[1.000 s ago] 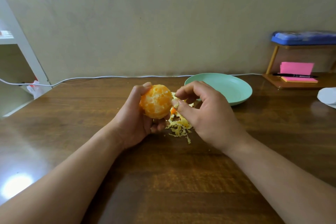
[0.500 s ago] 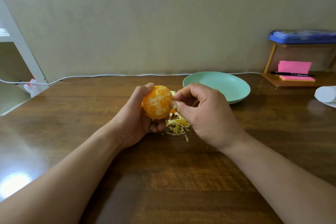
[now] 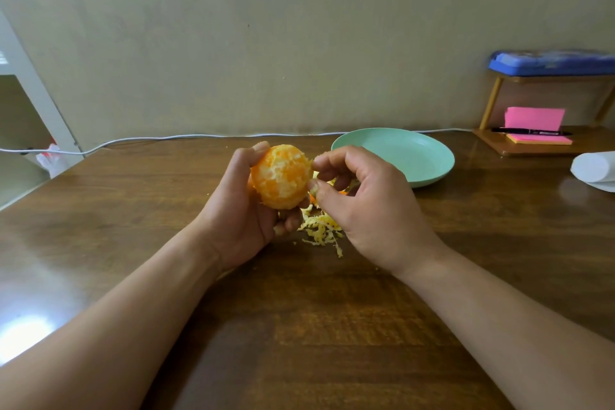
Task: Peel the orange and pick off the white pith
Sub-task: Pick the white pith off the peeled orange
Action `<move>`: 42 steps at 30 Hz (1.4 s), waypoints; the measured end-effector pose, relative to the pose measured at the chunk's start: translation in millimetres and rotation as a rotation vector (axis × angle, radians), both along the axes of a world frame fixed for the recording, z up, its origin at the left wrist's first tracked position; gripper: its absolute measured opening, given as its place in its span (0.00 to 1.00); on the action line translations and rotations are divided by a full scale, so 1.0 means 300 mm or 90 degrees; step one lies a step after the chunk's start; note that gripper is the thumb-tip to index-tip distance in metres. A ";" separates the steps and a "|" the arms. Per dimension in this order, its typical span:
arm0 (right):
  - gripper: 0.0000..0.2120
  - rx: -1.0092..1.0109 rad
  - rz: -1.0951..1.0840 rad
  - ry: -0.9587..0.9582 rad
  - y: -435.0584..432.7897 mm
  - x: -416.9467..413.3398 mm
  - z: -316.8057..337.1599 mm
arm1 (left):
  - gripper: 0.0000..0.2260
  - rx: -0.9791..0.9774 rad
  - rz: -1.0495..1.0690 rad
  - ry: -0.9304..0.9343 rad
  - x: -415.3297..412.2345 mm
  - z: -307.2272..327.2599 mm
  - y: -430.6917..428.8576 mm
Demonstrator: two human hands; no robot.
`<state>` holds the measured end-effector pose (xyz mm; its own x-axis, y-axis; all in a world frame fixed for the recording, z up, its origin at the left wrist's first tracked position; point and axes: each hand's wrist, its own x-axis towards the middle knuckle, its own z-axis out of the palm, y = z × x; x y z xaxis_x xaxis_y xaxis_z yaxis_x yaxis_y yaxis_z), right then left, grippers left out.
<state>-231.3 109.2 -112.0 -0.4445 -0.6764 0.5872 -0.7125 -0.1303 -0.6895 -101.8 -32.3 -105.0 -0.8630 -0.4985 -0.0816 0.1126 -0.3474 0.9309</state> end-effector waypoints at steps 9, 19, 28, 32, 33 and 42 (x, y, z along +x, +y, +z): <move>0.06 0.003 -0.033 0.093 0.000 -0.012 0.009 | 0.27 -0.063 -0.011 -0.045 0.002 -0.004 0.002; 0.02 0.023 -0.083 0.333 -0.010 -0.045 0.017 | 0.27 -0.107 -0.003 -0.077 -0.008 -0.011 0.009; 0.04 0.016 -0.084 0.298 -0.019 -0.042 0.017 | 0.25 -0.122 -0.011 -0.063 -0.016 -0.019 0.011; 0.05 0.035 -0.031 0.144 -0.001 -0.029 0.024 | 0.25 -0.133 -0.024 -0.064 -0.013 -0.020 0.005; 0.05 0.043 -0.004 0.074 0.004 -0.027 0.028 | 0.26 -0.135 -0.031 -0.063 -0.010 -0.020 0.002; 0.03 0.036 0.153 -0.257 -0.003 -0.043 0.029 | 0.27 -0.051 -0.072 -0.018 0.006 -0.012 -0.003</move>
<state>-244.2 108.2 -103.2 -0.4561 -0.8146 0.3584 -0.3397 -0.2128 -0.9161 -100.0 -33.2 -108.8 -0.9123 -0.4035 -0.0705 0.0499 -0.2802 0.9587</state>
